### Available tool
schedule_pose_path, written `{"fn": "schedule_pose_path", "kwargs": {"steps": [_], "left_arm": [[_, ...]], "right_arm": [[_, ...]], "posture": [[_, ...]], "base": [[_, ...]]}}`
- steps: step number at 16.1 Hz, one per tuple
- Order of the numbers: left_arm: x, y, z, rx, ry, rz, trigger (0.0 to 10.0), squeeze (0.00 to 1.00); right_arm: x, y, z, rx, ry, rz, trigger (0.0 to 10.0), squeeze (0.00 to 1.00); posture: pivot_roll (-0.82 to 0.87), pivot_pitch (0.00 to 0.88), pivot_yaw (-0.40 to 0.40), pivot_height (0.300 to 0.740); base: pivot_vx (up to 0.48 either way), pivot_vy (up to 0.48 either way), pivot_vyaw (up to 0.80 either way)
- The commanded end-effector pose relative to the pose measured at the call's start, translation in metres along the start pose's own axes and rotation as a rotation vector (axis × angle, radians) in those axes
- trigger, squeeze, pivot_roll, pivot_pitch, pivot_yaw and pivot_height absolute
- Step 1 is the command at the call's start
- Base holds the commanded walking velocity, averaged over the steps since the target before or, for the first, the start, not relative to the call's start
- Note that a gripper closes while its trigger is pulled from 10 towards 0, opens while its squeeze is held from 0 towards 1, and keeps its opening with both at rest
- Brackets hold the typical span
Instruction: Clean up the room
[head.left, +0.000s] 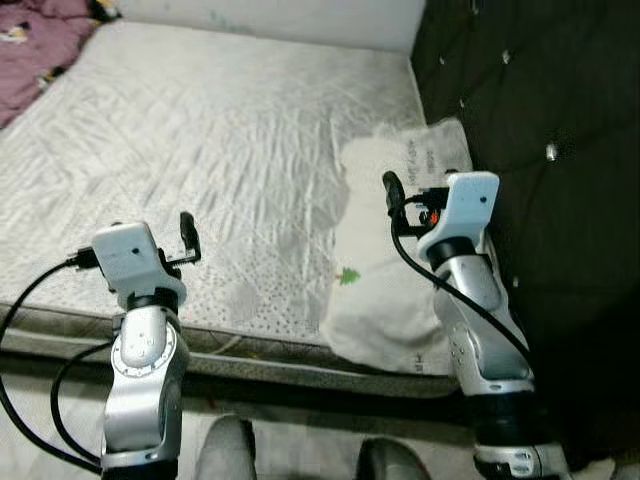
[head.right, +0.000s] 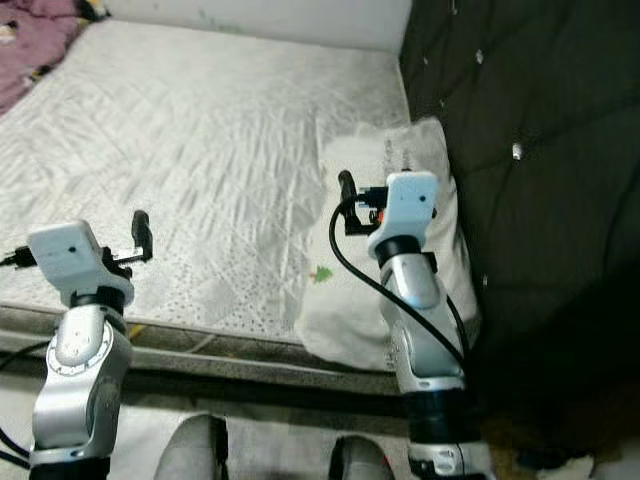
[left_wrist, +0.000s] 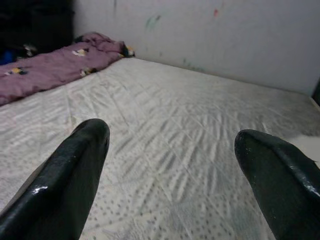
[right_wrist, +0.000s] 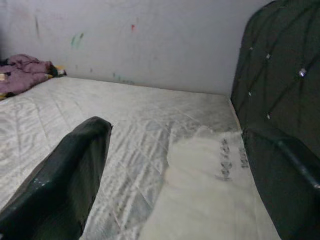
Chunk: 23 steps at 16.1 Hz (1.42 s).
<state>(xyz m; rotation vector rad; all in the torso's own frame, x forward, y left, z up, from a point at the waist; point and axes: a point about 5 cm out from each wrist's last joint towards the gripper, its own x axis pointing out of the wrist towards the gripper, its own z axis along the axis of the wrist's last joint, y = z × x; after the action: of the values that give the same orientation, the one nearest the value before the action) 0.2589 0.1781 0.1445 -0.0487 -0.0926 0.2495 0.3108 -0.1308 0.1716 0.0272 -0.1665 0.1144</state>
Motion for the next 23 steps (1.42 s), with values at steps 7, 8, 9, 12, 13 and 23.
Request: {"fn": "schedule_pose_path", "kwargs": {"steps": [7, 8, 9, 12, 13, 23], "left_arm": [[0.0, -0.005, 0.001, -0.011, 0.002, -0.028, 10.0, 0.0], [0.001, -0.005, 0.001, -0.011, 0.001, -0.029, 10.0, 0.0], [0.003, -0.005, 0.001, -0.01, 0.001, -0.029, 10.0, 0.0], [0.004, -0.006, 0.0, -0.01, 0.005, -0.027, 10.0, 0.0], [0.004, -0.005, 0.0, -0.007, 0.003, -0.013, 10.0, 0.0], [0.005, -0.011, -0.002, -0.056, 0.022, -0.032, 10.0, 0.0]], "right_arm": [[-0.001, -0.012, -0.005, -0.028, 0.024, -0.046, 10.0, 0.0], [0.0, -0.013, -0.005, -0.029, 0.027, -0.051, 10.0, 0.0], [0.0, -0.014, -0.006, -0.032, 0.03, -0.061, 10.0, 0.0], [0.001, -0.02, -0.011, -0.004, 0.055, -0.114, 10.0, 0.0], [0.0, -0.022, -0.011, 0.004, 0.05, -0.122, 10.0, 1.0], [-0.007, -0.019, -0.021, 0.043, 0.083, -0.104, 0.0, 0.0]], "posture": [[0.06, 0.0, -0.062, 0.74], [0.06, 0.0, -0.064, 0.74], [0.06, 0.0, -0.064, 0.74], [0.07, 0.0, -0.066, 0.74], [0.07, 0.0, -0.067, 0.74], [0.06, 0.0, -0.07, 0.74]], "base": [[0.0, 0.0, 0.0], [0.0, 0.0, 0.0], [0.0, 0.0, 0.0], [0.0, 0.0, 0.0], [0.0, 0.0, 0.0], [0.0, 0.0, 0.0]]}}
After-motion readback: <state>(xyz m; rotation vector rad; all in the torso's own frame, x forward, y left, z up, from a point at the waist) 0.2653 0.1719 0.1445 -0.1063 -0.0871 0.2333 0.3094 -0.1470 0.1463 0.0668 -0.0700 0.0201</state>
